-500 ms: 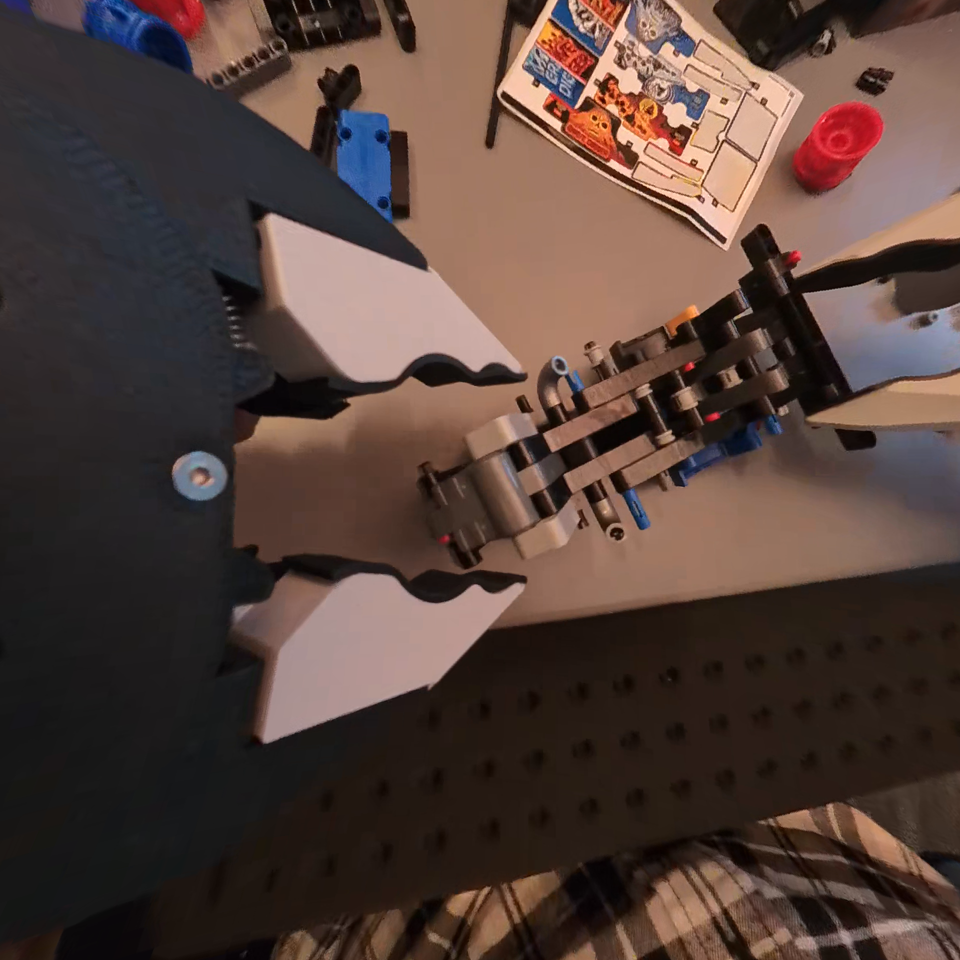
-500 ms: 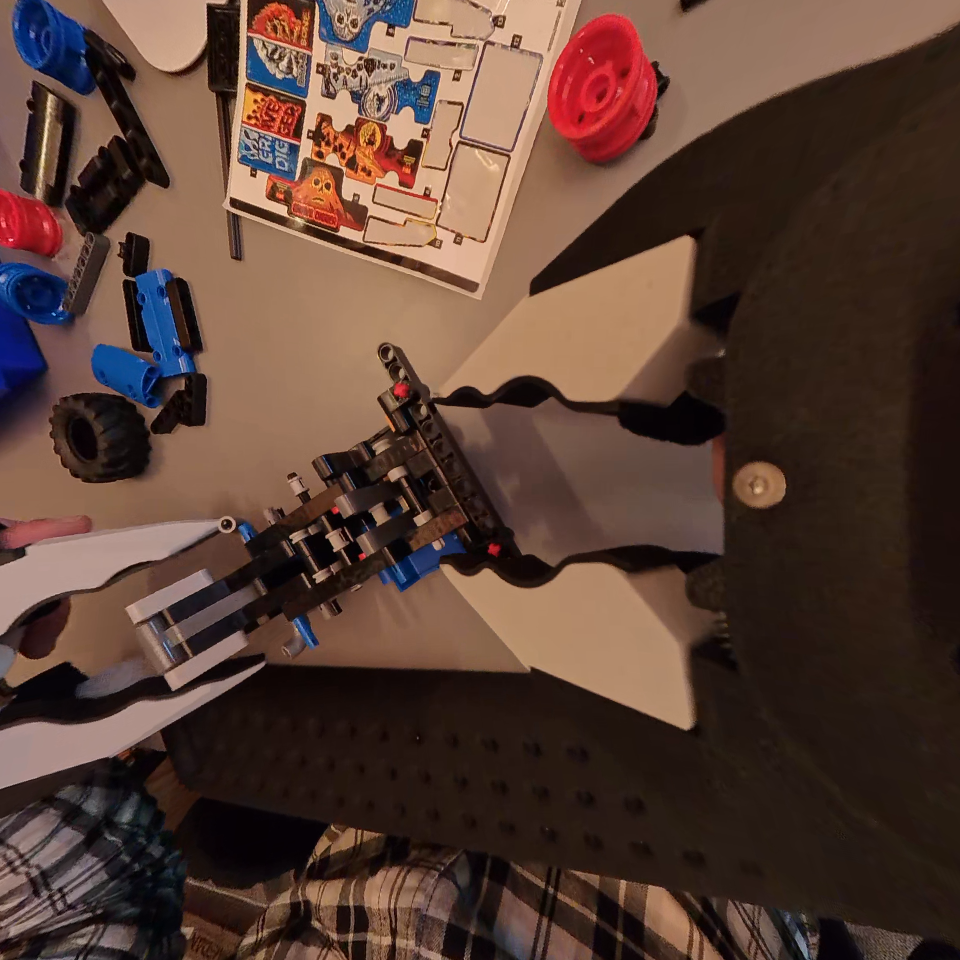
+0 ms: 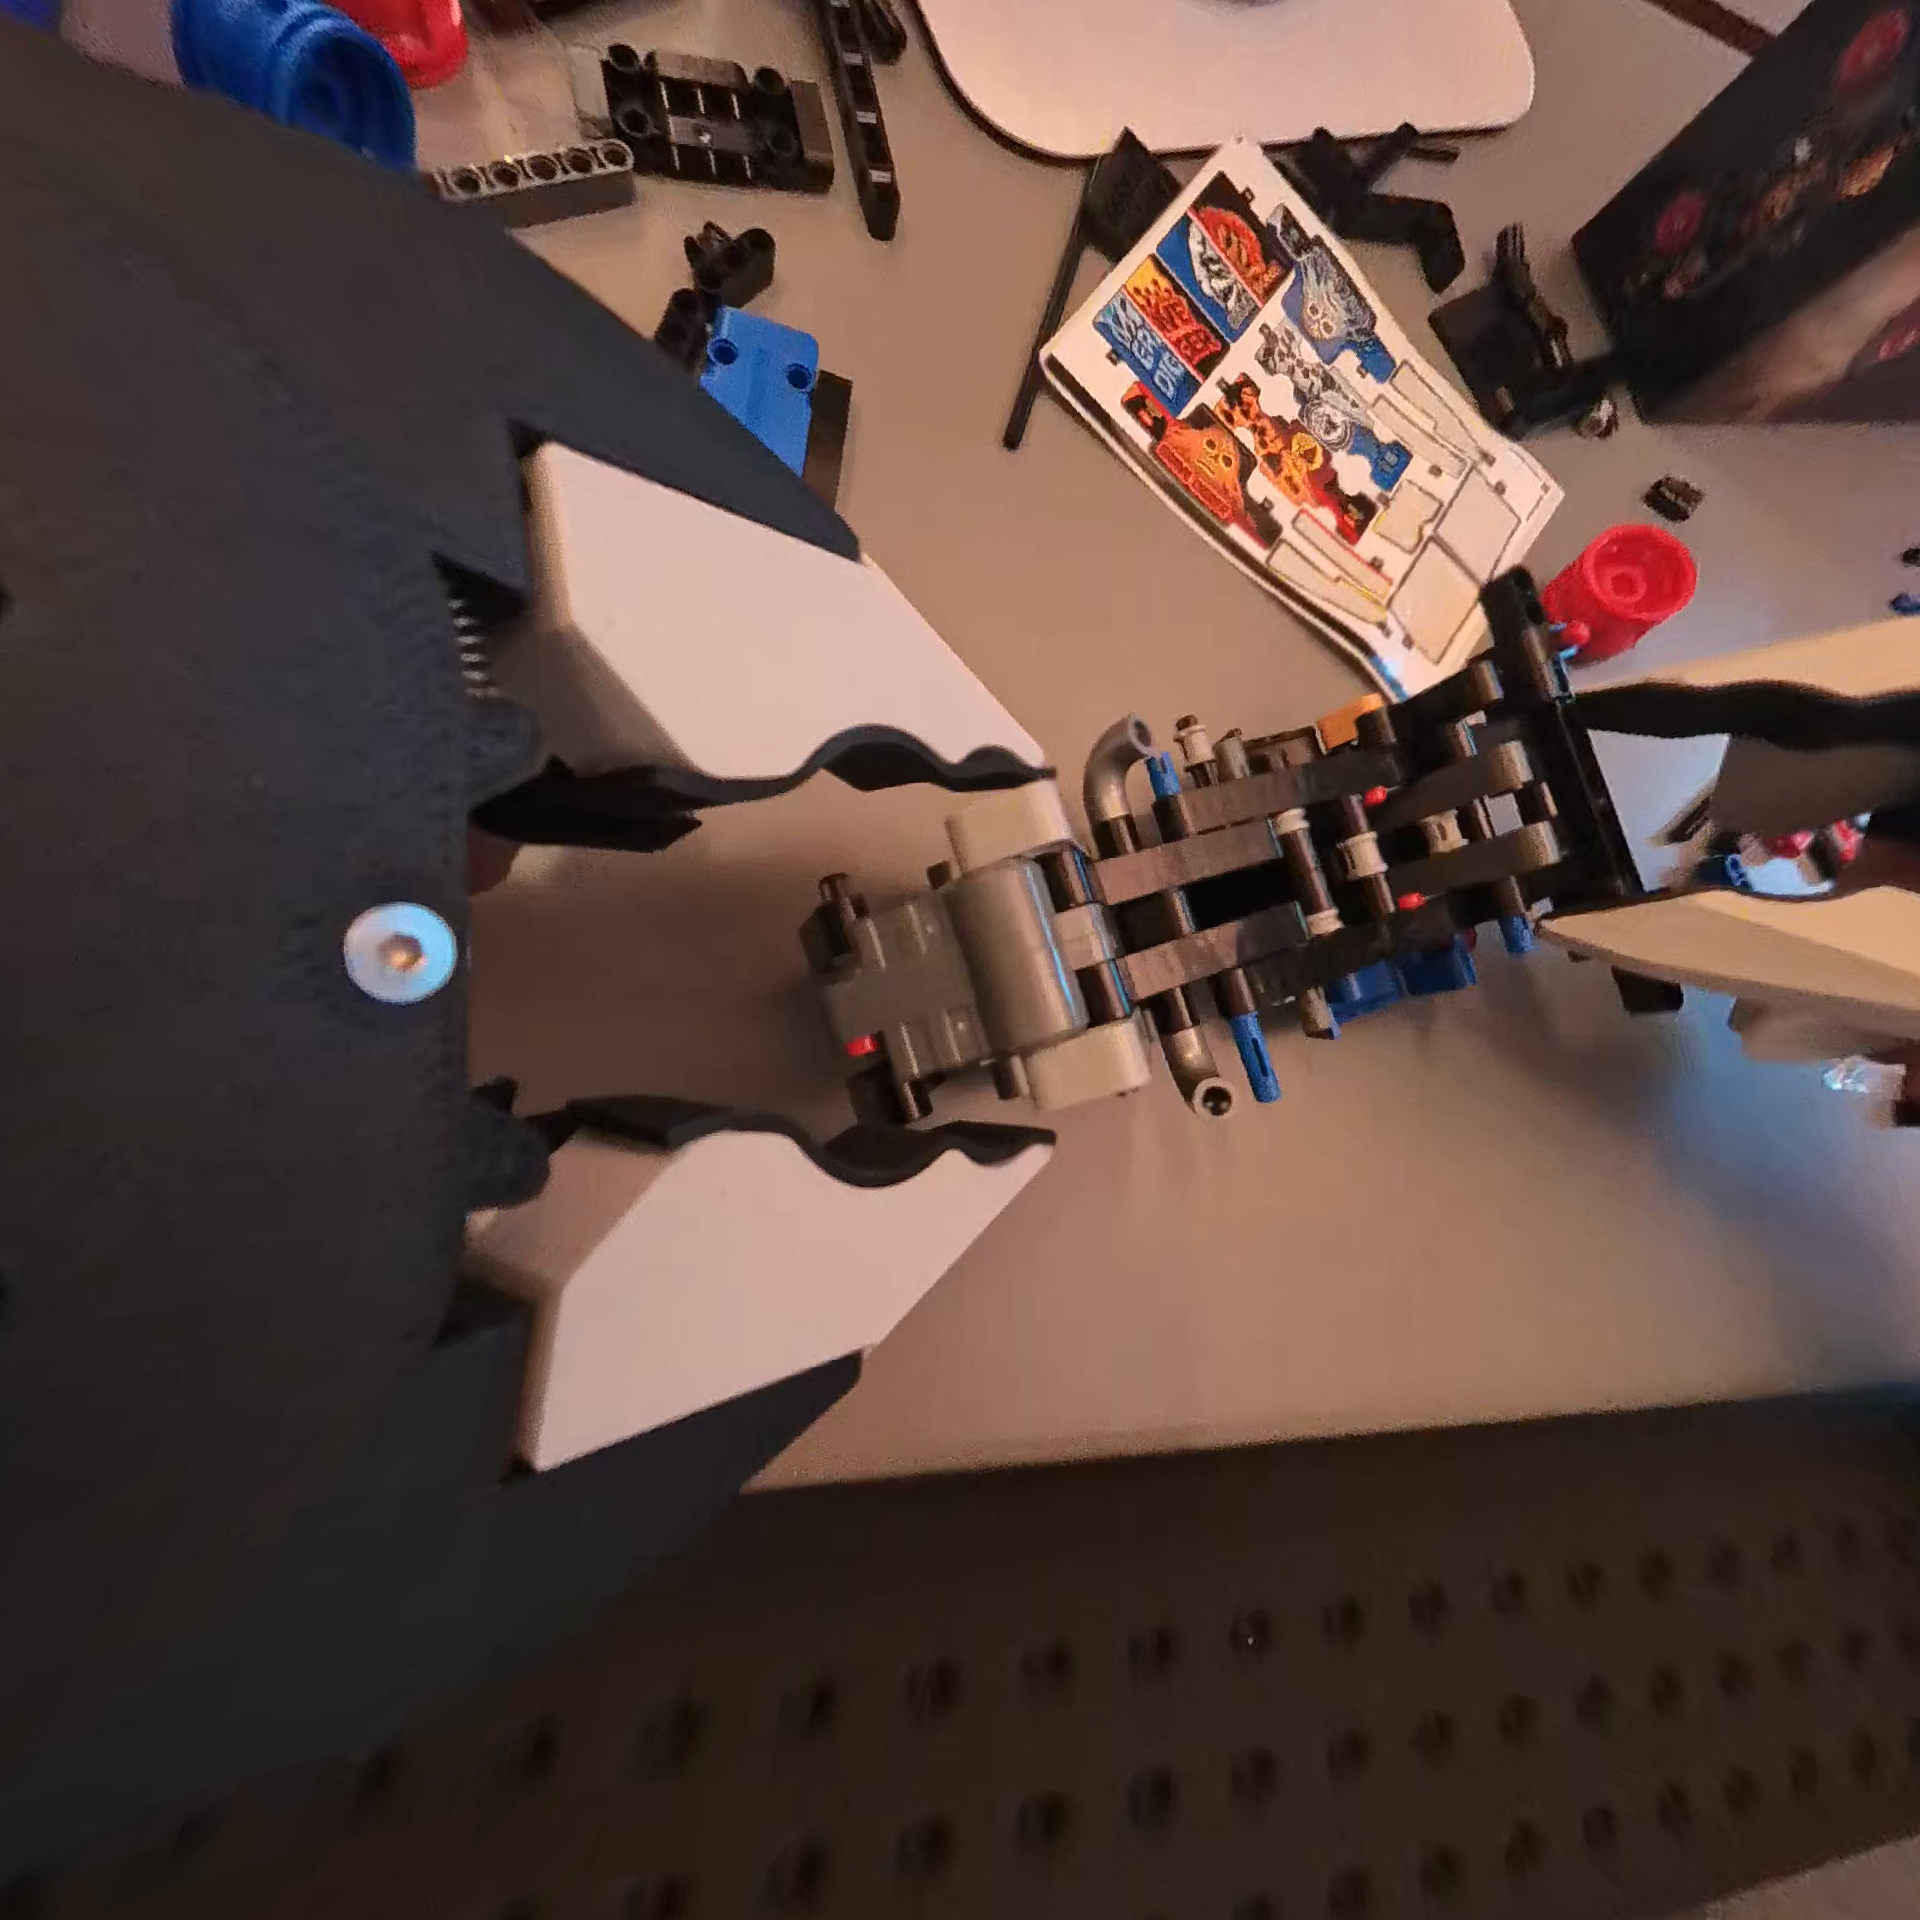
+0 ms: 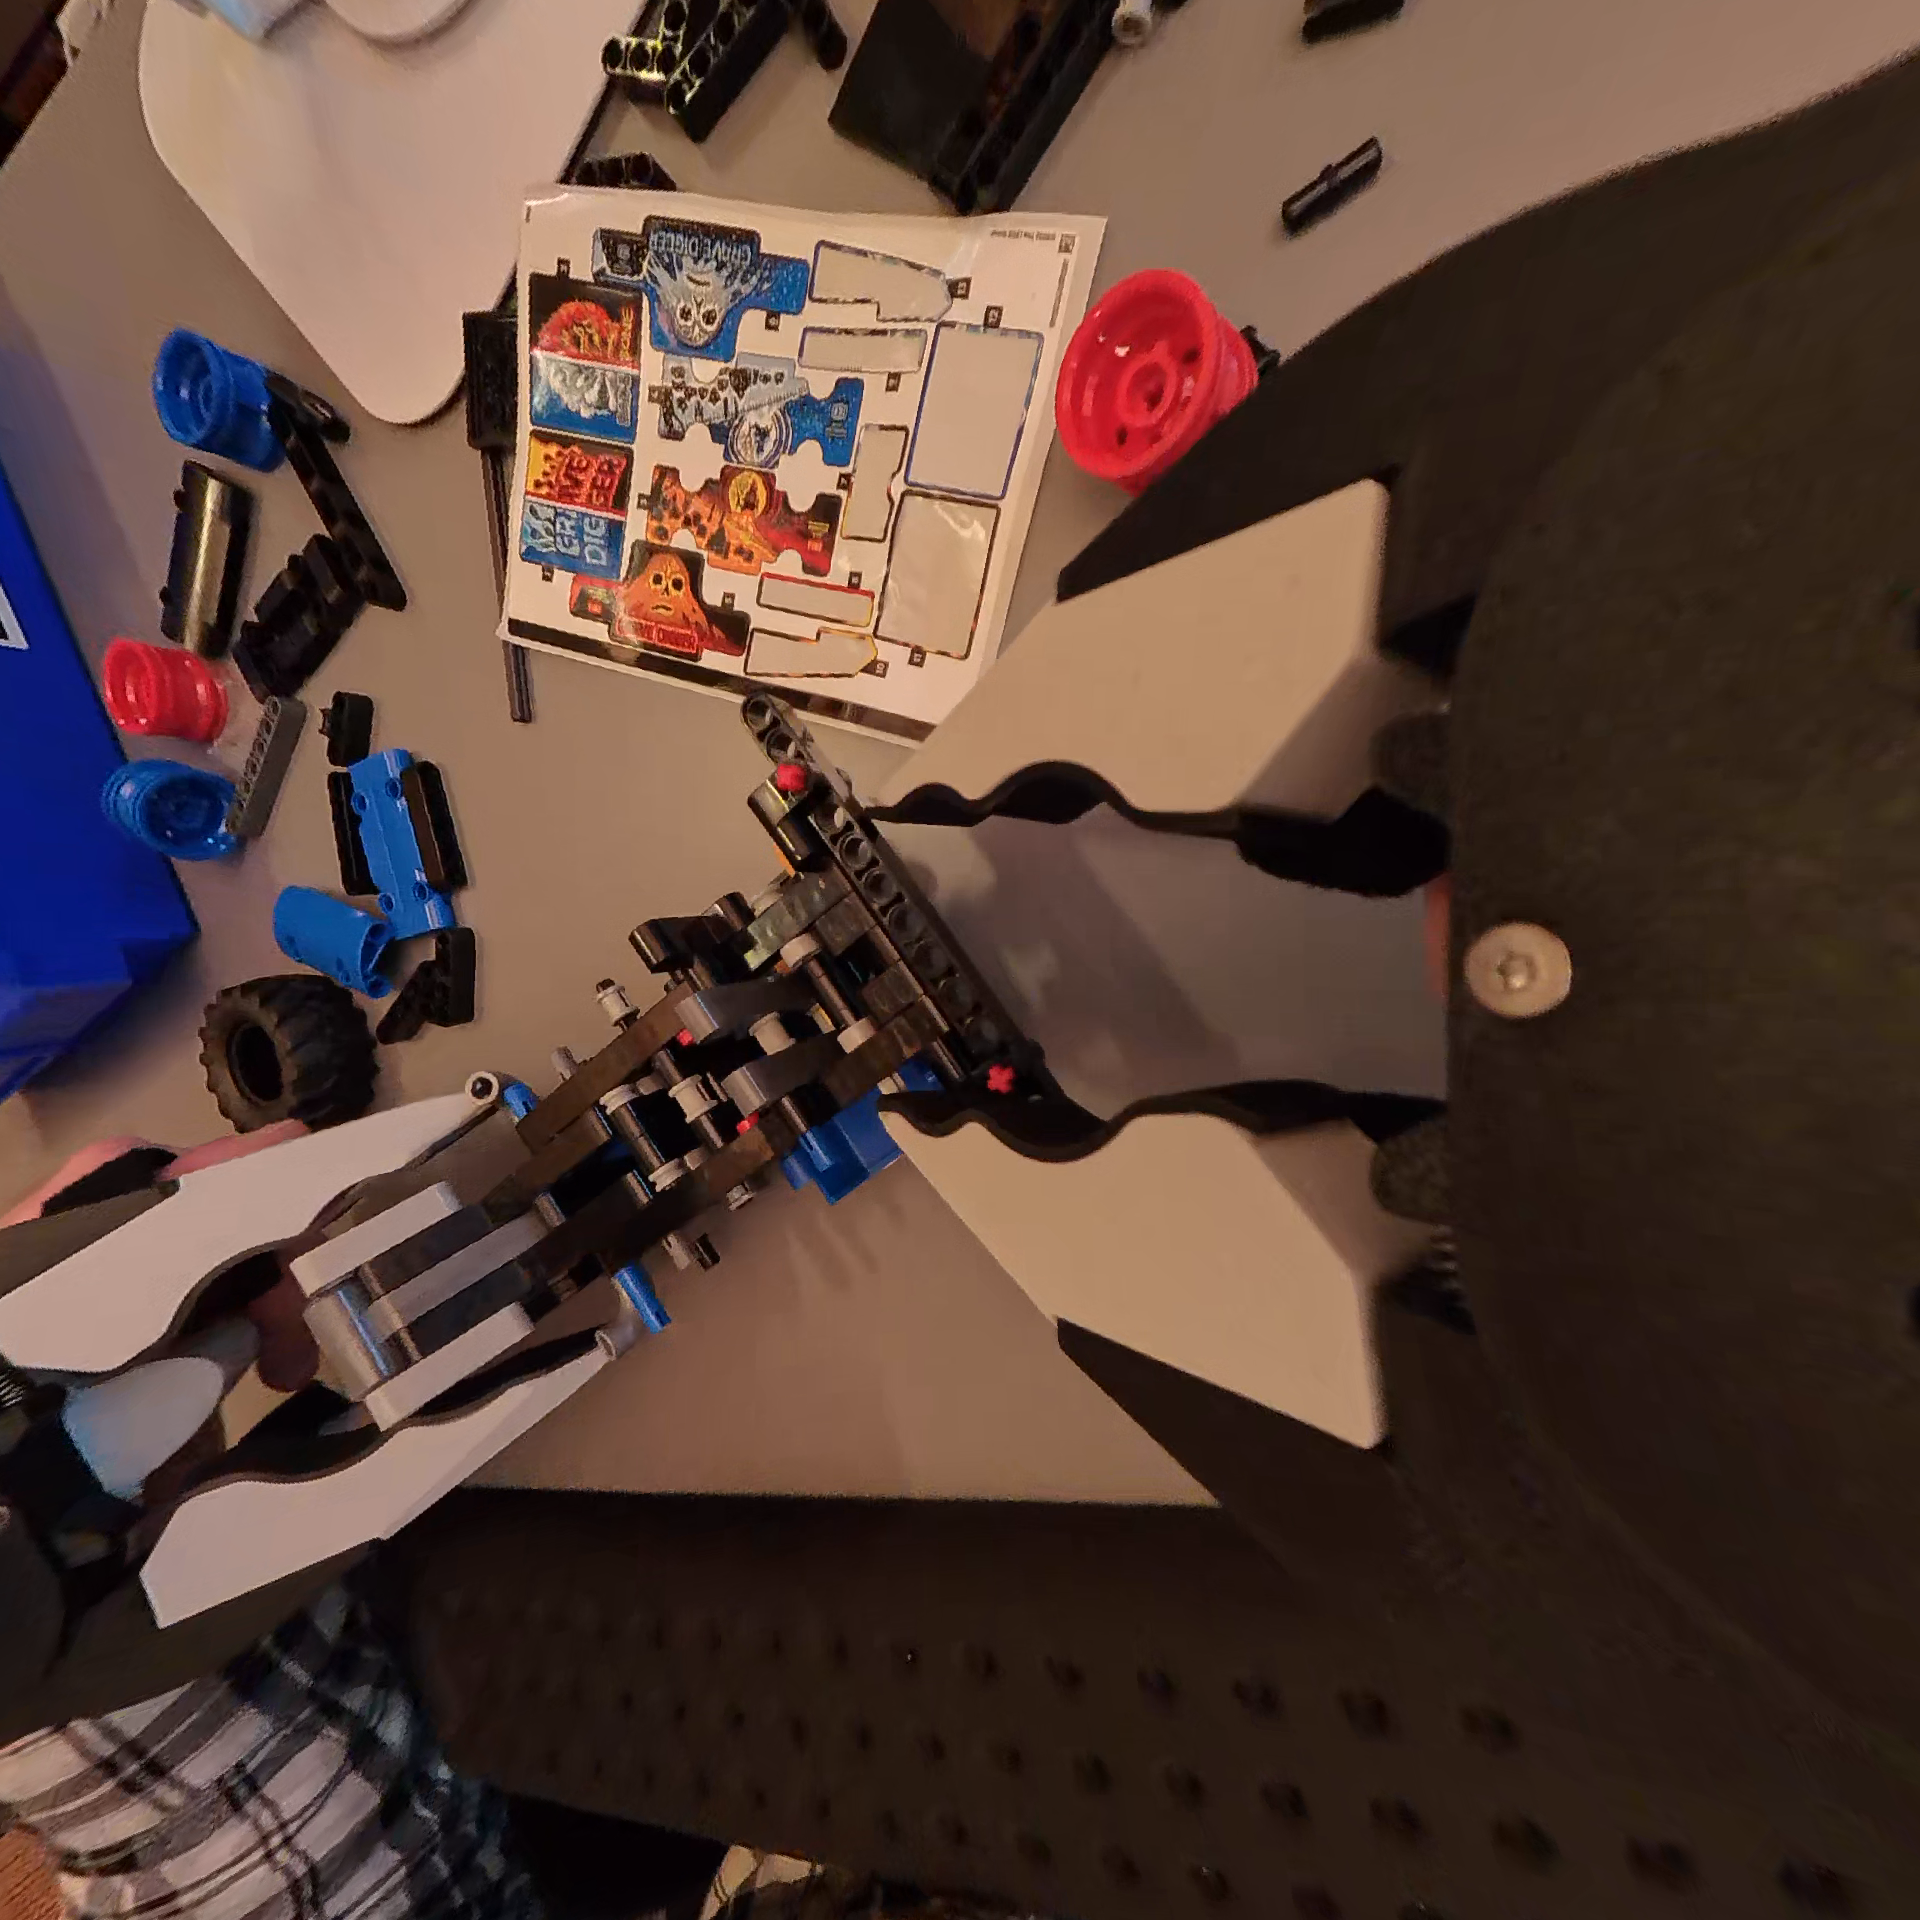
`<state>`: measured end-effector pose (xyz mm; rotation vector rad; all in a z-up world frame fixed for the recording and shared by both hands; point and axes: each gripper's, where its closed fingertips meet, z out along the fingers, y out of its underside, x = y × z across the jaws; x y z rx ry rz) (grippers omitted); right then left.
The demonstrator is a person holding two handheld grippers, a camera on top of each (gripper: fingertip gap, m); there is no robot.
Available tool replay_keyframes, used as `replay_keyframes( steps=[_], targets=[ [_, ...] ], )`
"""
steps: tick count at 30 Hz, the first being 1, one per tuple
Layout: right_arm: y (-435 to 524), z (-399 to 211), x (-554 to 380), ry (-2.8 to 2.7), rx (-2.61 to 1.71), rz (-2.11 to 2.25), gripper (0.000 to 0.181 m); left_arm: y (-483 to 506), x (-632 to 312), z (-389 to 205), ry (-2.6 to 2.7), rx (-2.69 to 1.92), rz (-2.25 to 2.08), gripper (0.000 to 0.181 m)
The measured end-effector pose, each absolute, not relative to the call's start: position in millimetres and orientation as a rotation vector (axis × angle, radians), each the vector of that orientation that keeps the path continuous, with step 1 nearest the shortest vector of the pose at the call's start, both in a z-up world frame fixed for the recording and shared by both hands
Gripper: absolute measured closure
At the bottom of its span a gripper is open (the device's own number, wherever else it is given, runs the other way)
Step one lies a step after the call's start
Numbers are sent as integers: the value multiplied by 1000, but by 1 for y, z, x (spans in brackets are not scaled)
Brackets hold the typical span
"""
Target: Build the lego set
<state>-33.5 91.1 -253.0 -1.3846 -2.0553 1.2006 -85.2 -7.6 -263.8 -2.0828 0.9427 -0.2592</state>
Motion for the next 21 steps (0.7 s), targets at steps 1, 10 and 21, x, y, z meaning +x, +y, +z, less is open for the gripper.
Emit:
replay_keyframes(
  steps=[1, 10, 21],
  targets=[
    [92, -253, -34, -2048, -1386, 1209, 132, -6, -85, -264, 928, -2074, -271, 118],
    [98, -251, -30, -2008, -1380, 1222, 123, -7, -78, -289, 963, -2106, -288, 114],
    [105, -247, -26, -1974, -1348, 1233, 124, -6, -81, -287, 946, -2090, -279, 115]
  ],
)
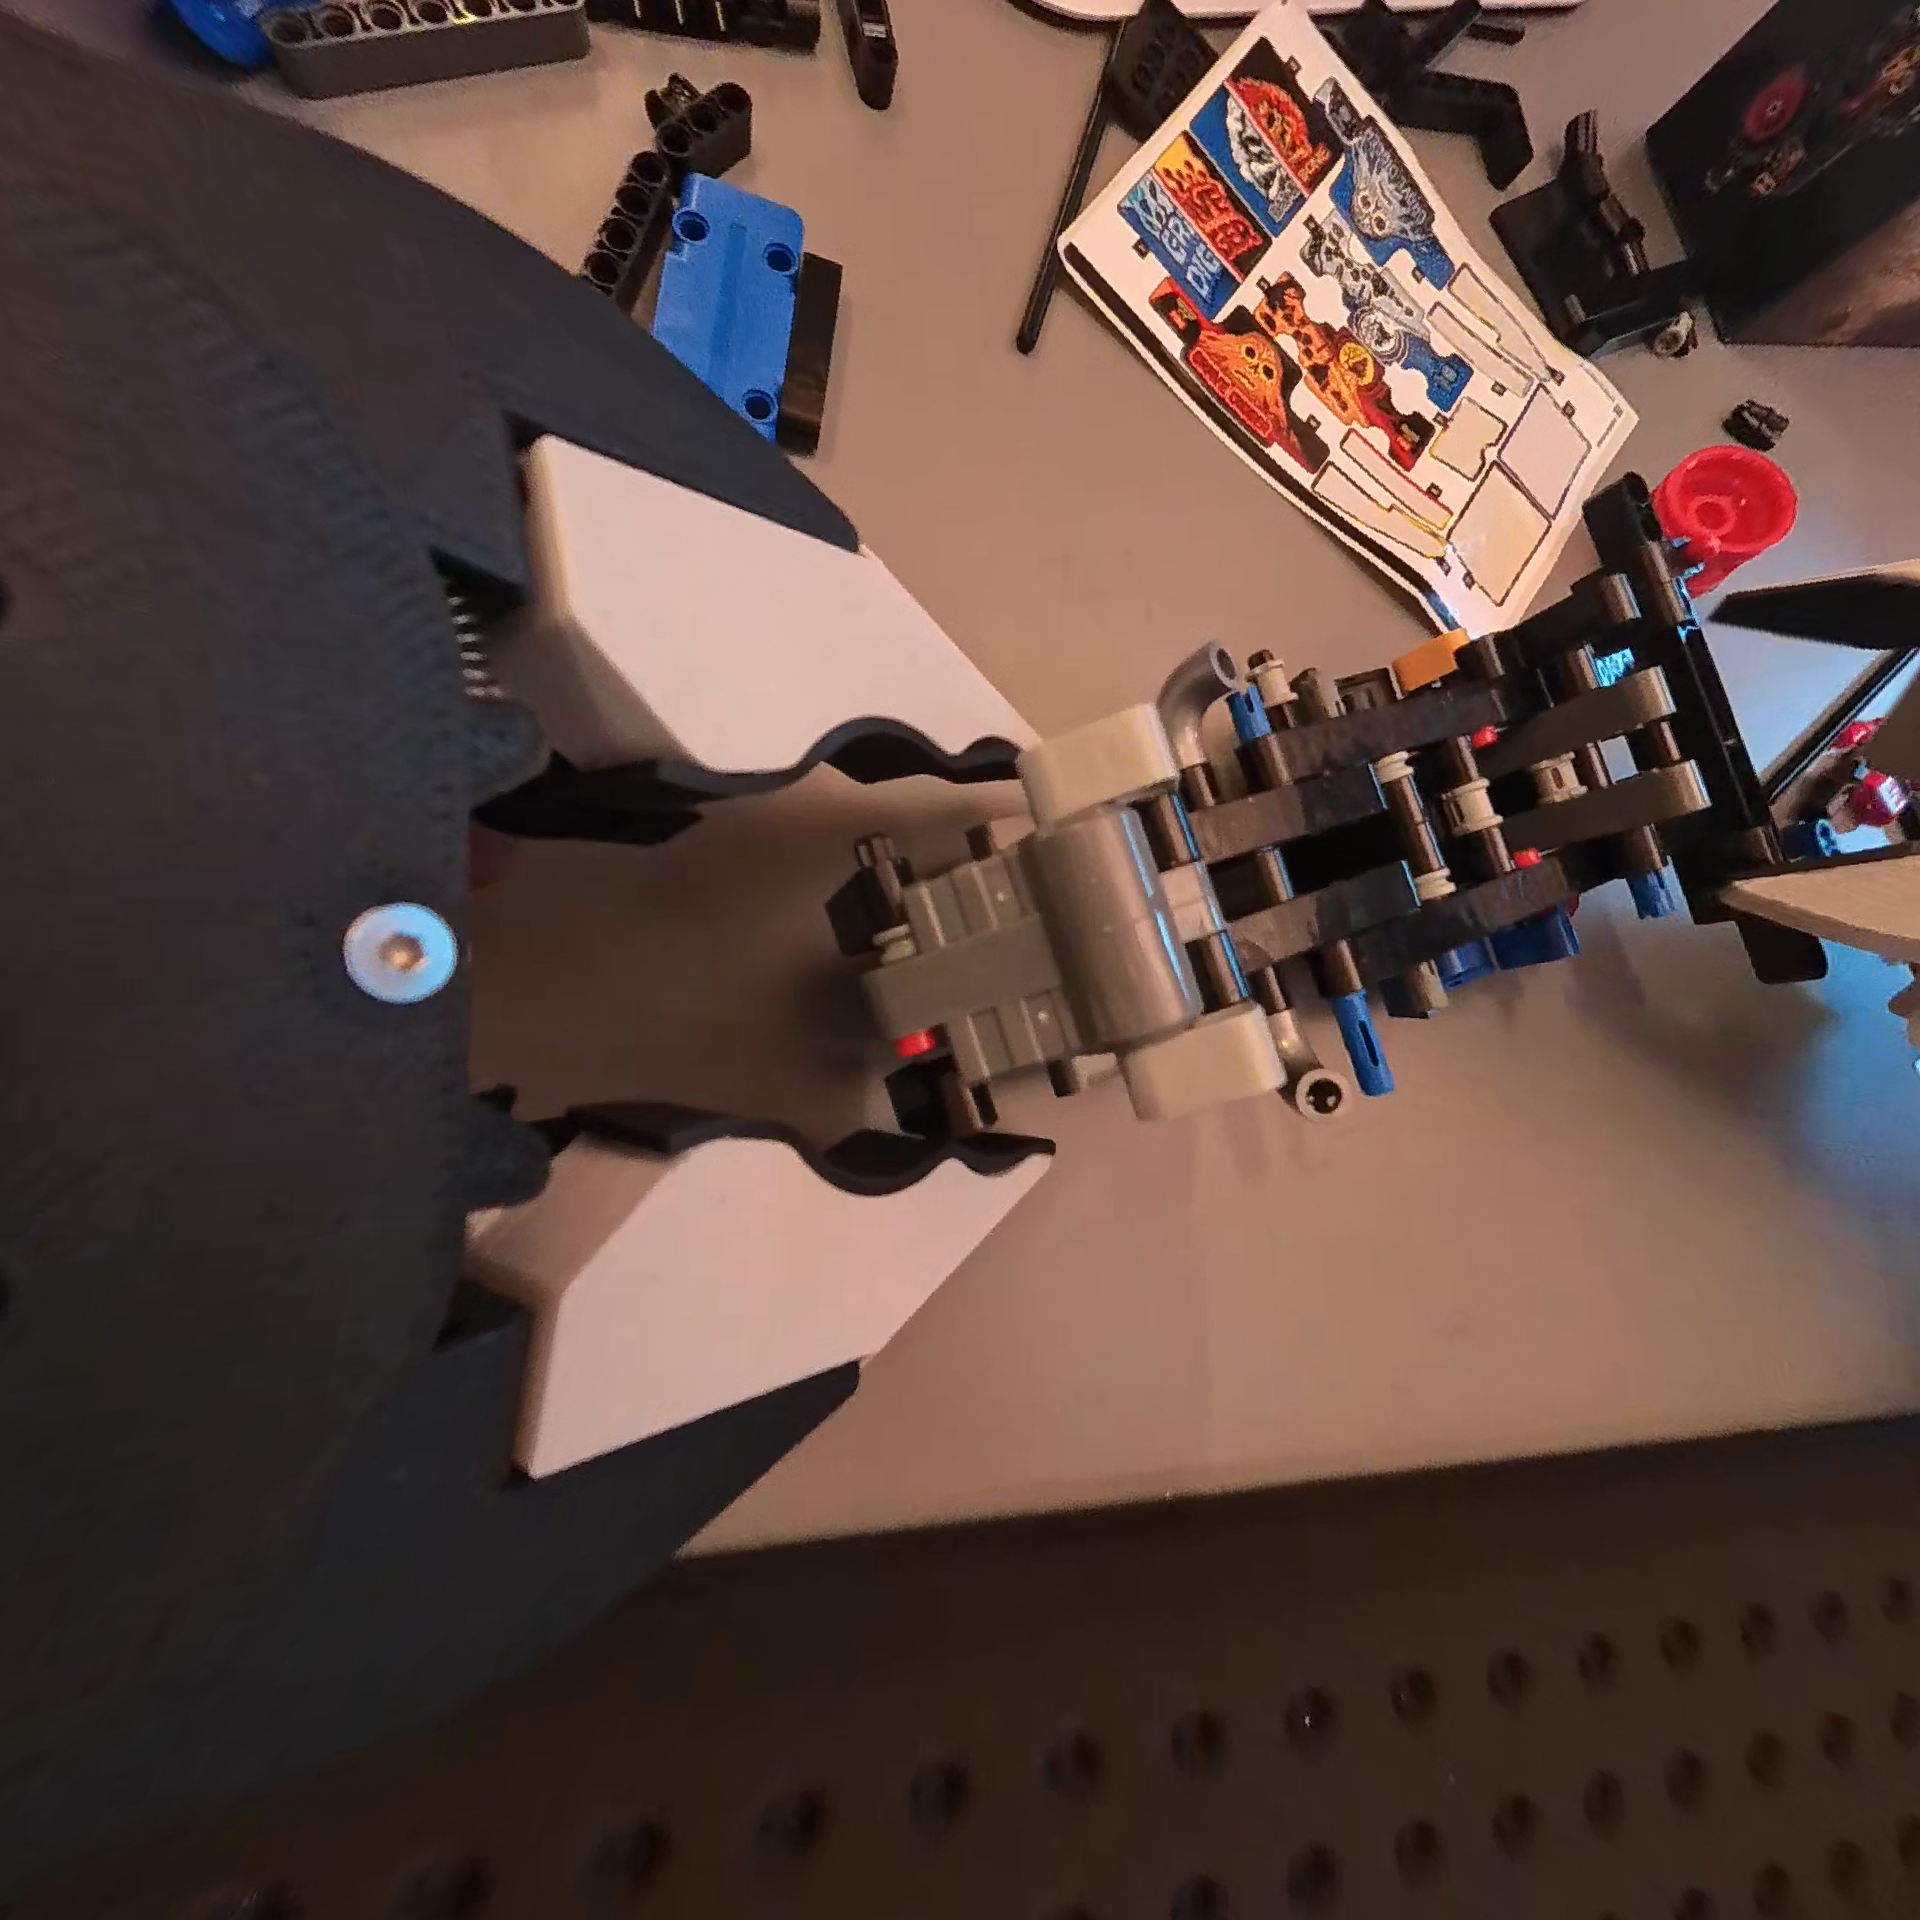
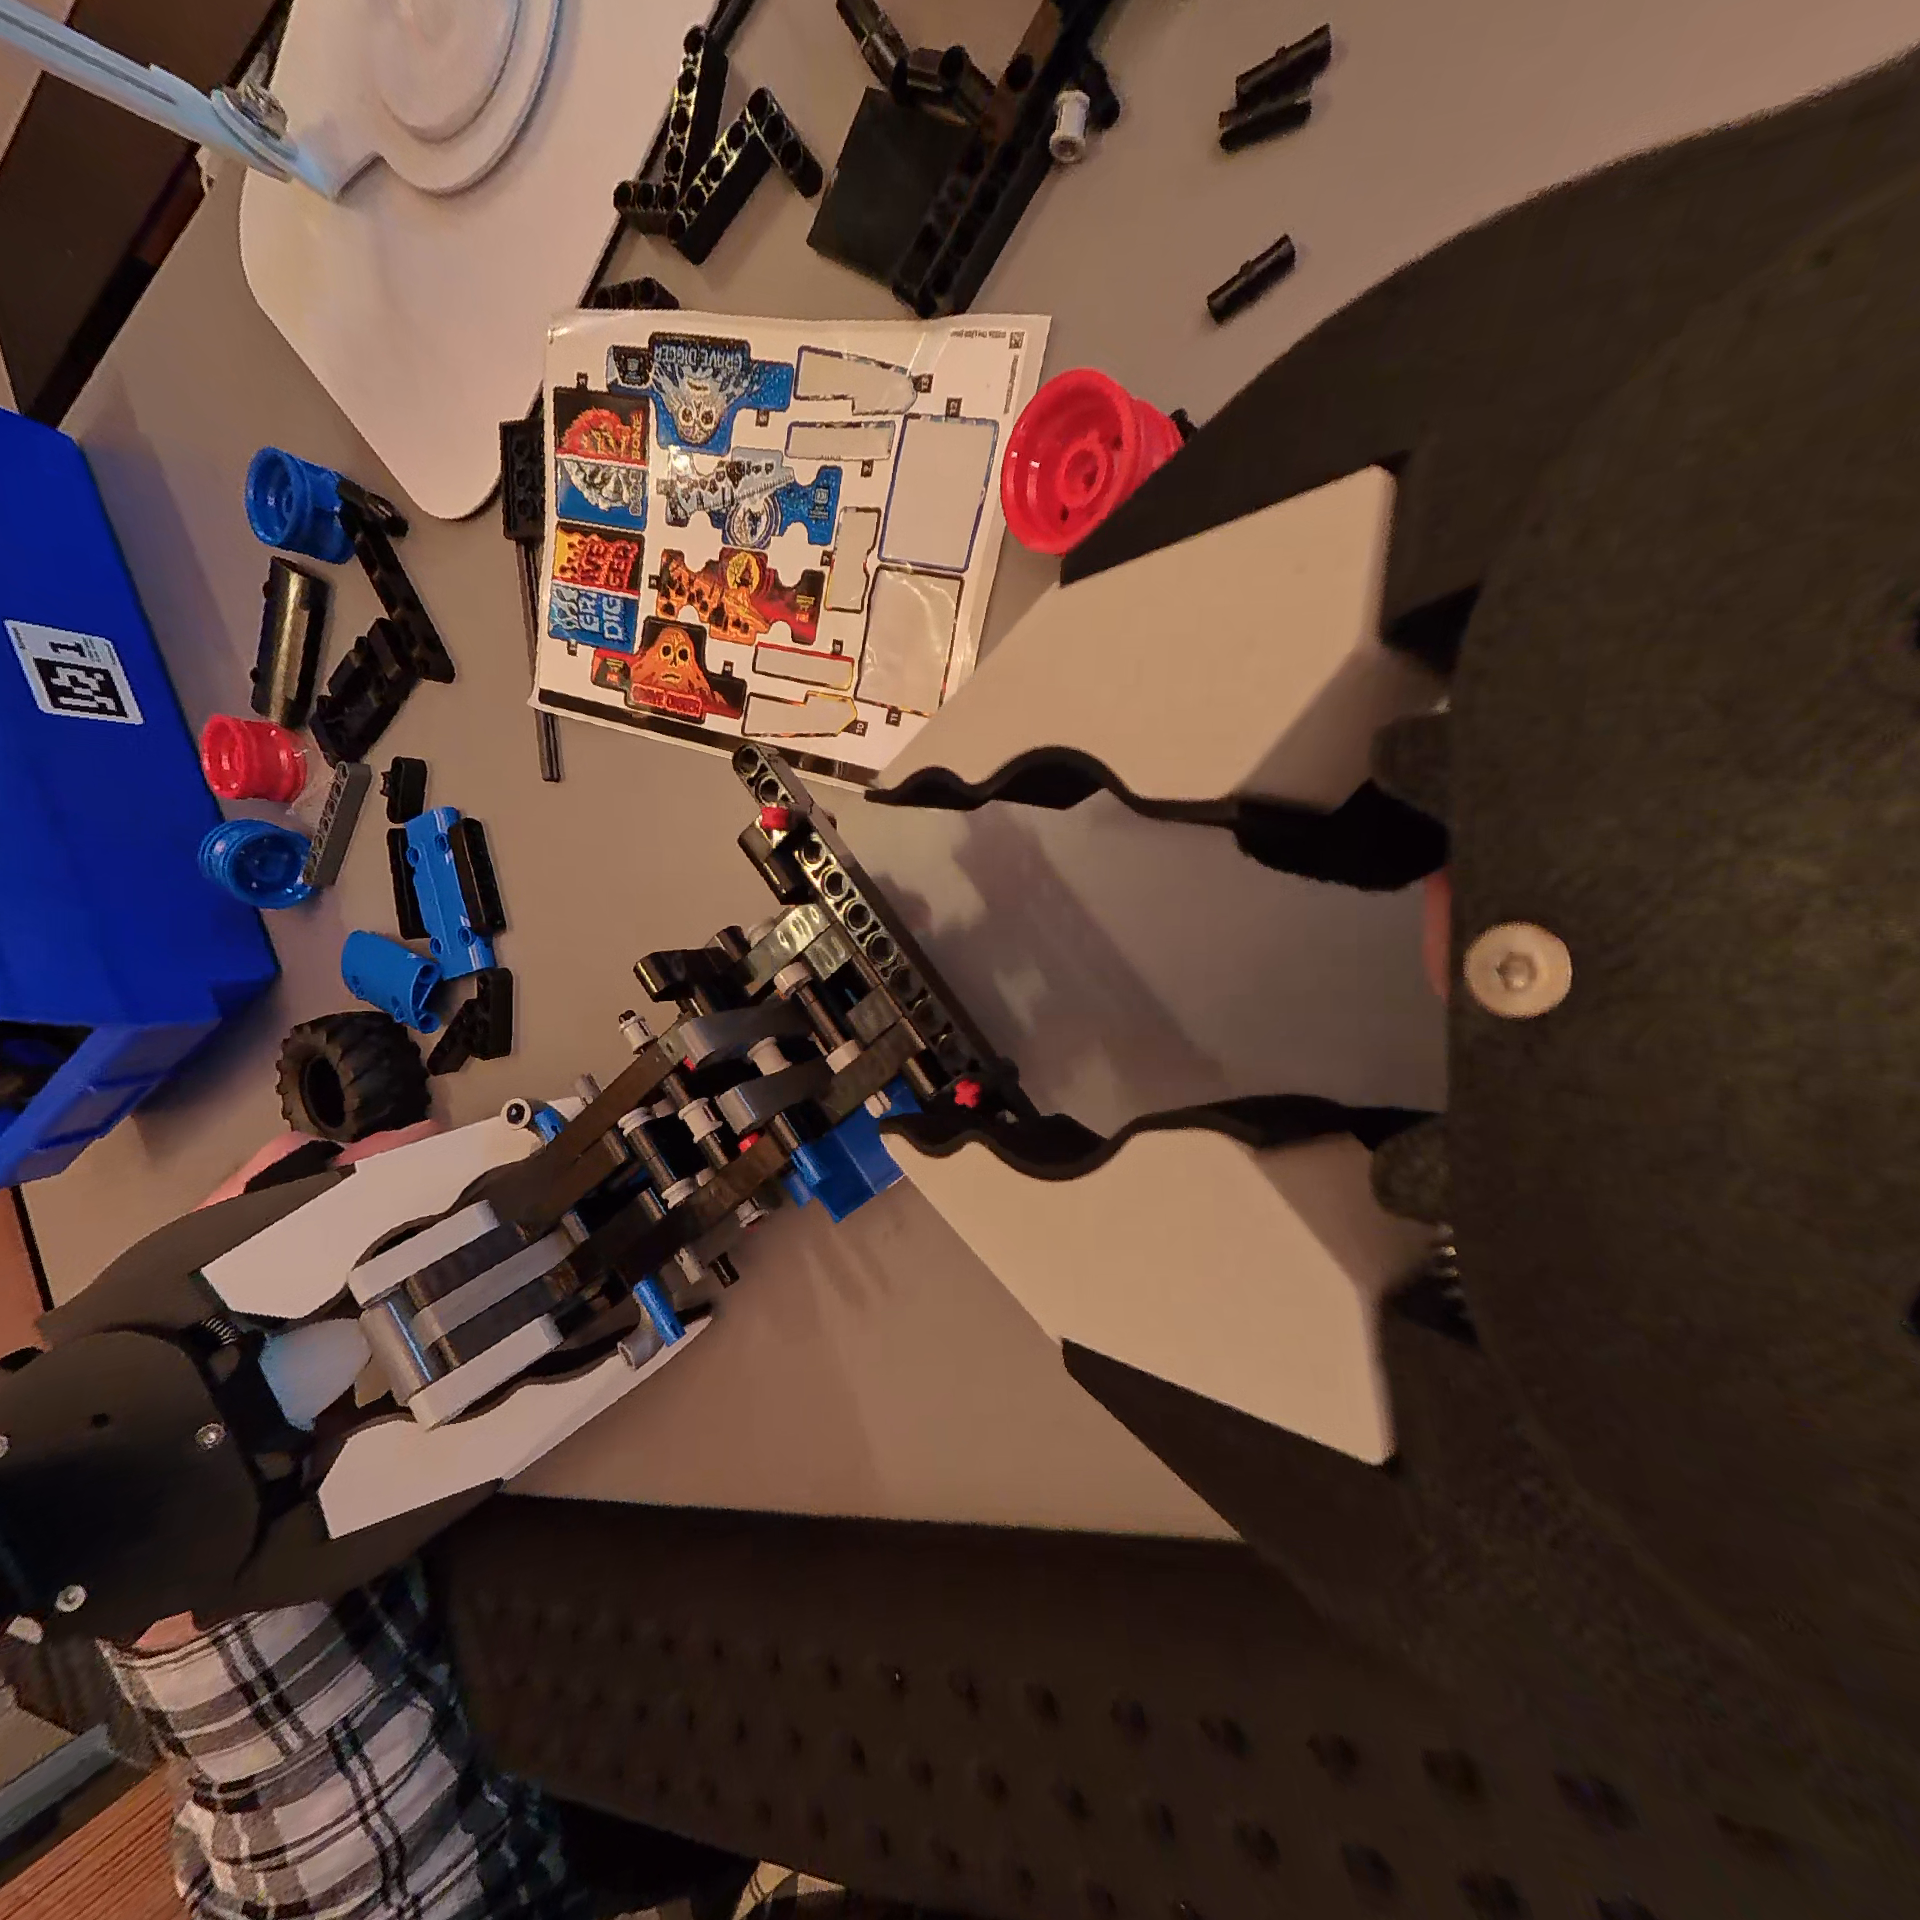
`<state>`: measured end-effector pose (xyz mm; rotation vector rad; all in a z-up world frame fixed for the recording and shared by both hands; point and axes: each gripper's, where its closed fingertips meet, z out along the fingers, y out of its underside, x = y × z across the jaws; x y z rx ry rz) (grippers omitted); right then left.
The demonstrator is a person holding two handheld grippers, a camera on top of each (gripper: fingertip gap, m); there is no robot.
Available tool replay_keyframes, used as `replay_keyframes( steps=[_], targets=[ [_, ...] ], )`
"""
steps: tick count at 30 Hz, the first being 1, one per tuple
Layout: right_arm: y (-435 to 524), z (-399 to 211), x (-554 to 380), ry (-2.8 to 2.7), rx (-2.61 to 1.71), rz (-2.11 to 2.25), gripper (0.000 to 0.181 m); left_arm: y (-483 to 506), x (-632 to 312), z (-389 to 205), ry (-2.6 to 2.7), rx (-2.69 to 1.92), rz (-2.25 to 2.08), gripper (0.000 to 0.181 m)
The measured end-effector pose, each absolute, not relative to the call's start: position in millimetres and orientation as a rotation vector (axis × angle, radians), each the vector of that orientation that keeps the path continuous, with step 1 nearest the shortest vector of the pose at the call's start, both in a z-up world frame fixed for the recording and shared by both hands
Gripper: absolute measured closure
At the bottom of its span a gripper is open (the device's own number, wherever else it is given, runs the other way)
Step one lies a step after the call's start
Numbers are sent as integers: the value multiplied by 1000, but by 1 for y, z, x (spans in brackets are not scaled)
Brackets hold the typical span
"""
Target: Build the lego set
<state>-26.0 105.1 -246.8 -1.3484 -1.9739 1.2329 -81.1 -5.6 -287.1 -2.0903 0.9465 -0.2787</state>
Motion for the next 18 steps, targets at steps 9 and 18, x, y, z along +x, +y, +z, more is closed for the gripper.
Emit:
replay_keyframes(
  steps=[9, 18],
  targets=[
    [107, -244, -25, -1953, -1340, 1253, 124, -4, -81, -288, 947, -2089, -274, 116],
    [102, -248, -29, -1971, -1332, 1247, 126, -2, -88, -289, 935, -2103, -239, 127]
  ],
)
